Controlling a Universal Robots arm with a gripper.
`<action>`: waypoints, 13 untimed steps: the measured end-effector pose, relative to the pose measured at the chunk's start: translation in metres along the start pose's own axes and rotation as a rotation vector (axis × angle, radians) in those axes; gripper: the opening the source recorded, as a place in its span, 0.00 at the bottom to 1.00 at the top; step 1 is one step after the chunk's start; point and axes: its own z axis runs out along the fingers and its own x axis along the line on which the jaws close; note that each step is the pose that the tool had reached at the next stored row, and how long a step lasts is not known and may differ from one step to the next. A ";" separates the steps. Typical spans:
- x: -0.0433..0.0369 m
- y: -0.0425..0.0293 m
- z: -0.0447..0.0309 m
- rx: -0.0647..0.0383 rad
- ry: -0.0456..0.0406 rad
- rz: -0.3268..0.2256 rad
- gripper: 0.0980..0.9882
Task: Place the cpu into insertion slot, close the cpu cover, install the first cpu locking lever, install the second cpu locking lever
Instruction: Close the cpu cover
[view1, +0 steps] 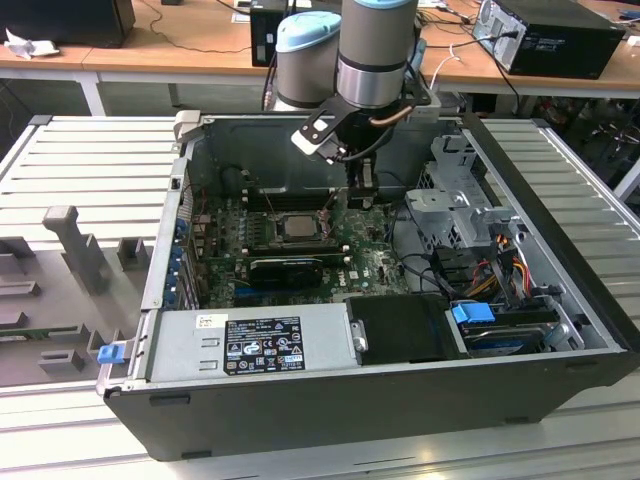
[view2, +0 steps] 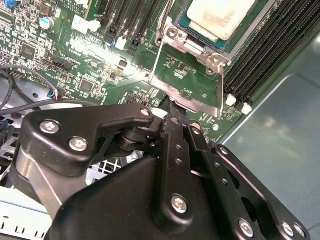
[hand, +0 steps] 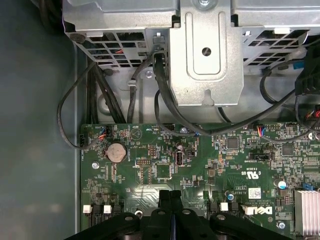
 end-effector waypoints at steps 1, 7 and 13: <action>0.0000 -0.0007 0.0000 0.000 0.0000 0.000 0.01; -0.0001 -0.0027 -0.0001 0.000 0.0000 0.000 0.01; -0.0001 -0.0047 -0.0002 0.000 0.0001 0.000 0.01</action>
